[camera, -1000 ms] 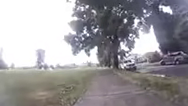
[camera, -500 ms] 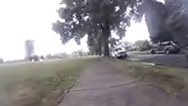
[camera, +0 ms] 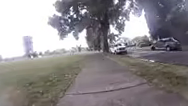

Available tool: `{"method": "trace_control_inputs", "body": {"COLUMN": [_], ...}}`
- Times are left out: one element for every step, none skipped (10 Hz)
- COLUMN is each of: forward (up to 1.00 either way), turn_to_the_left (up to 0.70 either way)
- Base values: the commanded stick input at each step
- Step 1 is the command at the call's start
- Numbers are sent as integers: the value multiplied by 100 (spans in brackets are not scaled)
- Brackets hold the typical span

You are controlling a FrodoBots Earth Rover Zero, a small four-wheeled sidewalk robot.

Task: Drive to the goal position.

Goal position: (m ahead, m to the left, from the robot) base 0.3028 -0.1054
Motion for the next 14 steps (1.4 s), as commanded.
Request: {"method": "trace_control_inputs", "body": {"forward": [70,70,70,70,70,70,70,70,70,70,70,70,70,70], "turn_to_the_left": [0,0,0,0,0,0,0,0,0,0,0,0,0,0]}}
